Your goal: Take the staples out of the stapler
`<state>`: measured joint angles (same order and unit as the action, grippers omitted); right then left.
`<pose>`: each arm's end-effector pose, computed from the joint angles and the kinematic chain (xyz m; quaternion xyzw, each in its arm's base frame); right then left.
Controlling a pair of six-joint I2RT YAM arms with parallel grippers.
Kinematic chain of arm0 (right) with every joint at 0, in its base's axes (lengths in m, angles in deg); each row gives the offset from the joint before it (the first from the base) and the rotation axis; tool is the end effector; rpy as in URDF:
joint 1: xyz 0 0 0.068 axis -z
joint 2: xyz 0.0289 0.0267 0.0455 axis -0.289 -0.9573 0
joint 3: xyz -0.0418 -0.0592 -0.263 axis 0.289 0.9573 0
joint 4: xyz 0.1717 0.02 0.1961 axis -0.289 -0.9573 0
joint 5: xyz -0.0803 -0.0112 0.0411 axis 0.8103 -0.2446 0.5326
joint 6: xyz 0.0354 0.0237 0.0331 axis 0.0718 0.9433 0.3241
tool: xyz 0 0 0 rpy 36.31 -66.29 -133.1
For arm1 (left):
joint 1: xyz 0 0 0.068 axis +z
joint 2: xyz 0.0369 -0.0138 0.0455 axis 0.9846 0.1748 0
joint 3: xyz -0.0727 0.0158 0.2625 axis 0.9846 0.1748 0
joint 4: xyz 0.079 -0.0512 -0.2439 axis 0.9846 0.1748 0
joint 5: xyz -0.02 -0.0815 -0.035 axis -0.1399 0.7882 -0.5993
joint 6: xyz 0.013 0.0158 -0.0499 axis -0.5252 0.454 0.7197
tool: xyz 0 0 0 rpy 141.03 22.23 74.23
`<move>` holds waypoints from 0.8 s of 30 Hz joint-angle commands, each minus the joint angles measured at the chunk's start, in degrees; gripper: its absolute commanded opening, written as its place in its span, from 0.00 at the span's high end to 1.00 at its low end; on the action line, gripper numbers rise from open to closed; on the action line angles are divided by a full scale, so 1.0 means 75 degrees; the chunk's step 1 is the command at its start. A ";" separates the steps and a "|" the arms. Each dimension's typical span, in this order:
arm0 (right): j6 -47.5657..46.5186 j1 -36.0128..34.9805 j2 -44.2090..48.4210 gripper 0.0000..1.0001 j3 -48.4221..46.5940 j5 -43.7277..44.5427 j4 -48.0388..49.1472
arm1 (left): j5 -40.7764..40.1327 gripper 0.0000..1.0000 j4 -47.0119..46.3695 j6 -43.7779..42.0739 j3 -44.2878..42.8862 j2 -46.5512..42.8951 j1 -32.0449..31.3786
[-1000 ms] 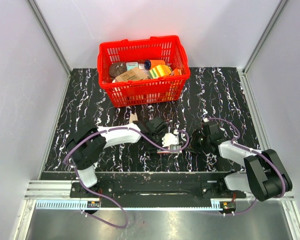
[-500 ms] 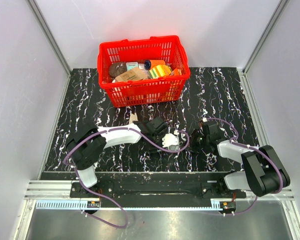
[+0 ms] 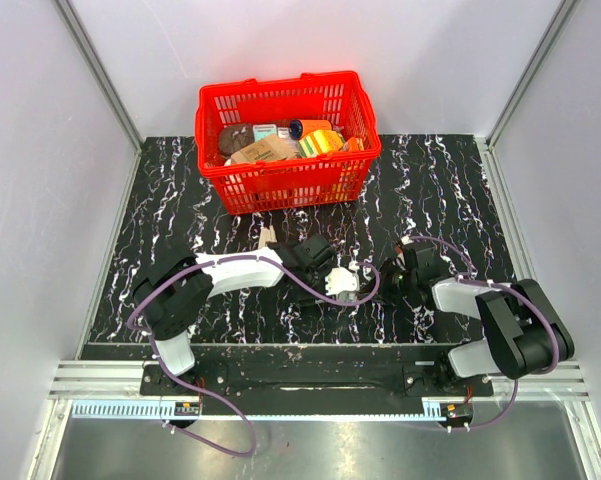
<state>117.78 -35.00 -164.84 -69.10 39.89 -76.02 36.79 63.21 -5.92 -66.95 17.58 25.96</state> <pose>0.2047 0.0847 0.1155 0.1505 0.9026 0.3699 0.1605 0.1956 -0.2803 0.1619 0.6825 0.6974 -0.1276 0.1777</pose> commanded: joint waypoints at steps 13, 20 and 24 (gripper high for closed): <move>0.0046 -0.0035 -0.0854 0.82 -0.0471 -0.0750 0.0889 | -0.0260 0.57 -0.0134 -0.0215 -0.0212 0.0187 -0.0057; 0.0257 -0.0351 -0.1300 0.78 -0.0529 -0.0809 0.1334 | -0.0272 0.57 -0.0088 -0.0215 -0.0236 0.0176 -0.0057; 0.0351 -0.0550 -0.1522 0.77 -0.0611 -0.0809 0.1487 | -0.0284 0.57 -0.0064 -0.0250 -0.0224 0.0164 -0.0080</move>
<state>119.66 -37.36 -174.35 -72.20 33.75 -67.17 36.29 63.17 -6.35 -67.39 17.91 25.81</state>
